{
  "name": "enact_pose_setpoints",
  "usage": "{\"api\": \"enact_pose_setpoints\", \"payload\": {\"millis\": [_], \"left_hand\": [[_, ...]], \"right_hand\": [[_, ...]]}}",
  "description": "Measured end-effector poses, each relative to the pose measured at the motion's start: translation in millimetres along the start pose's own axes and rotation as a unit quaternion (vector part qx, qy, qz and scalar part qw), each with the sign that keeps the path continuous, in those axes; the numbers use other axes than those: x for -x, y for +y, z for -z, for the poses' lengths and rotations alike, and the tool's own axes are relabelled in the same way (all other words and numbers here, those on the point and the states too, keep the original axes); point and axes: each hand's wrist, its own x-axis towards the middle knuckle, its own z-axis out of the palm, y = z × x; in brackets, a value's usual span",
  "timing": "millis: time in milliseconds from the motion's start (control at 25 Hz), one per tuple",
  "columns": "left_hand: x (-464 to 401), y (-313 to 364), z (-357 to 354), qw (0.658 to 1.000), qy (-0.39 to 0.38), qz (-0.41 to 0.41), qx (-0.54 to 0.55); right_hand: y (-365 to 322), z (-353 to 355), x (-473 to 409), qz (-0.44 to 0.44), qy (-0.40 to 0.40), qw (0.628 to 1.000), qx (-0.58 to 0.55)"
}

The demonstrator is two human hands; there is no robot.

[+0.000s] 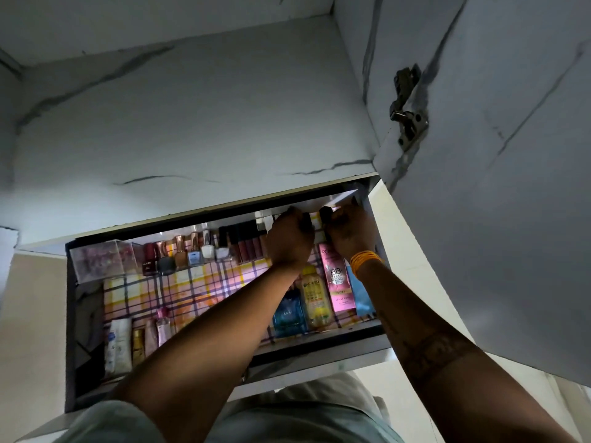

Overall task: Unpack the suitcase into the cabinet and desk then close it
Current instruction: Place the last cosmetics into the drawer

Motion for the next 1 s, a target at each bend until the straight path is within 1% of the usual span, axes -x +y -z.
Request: {"api": "enact_pose_setpoints", "payload": {"millis": [80, 120, 200, 320, 440, 640, 880, 1000], "left_hand": [[3, -10, -2, 0.994, -0.019, -0.091, -0.059], [4, -15, -4, 0.988, -0.033, -0.122, -0.088], [3, -21, -6, 0.983, -0.053, -0.141, -0.104], [0, -21, -4, 0.985, -0.049, -0.142, -0.089], [-3, -20, -2, 0.988, -0.043, -0.134, -0.063], [-2, -24, -2, 0.988, -0.036, -0.145, -0.038], [1, -24, 3, 0.990, -0.013, -0.142, -0.006], [1, -25, 6, 0.992, -0.020, -0.122, -0.002]], "right_hand": [[2, -4, -1, 0.032, -0.006, 0.999, 0.004], [2, -4, -2, 0.044, -0.008, 0.999, 0.002], [2, -5, -6, 0.064, -0.020, 0.998, 0.001], [1, -10, -11, 0.078, -0.044, 0.996, 0.005], [4, -10, -9, 0.103, -0.040, 0.993, 0.042], [4, -12, -7, 0.073, -0.036, 0.990, 0.113], [2, -22, -6, 0.091, -0.046, 0.990, 0.101], [5, -21, -4, 0.085, -0.036, 0.993, 0.078]]}}
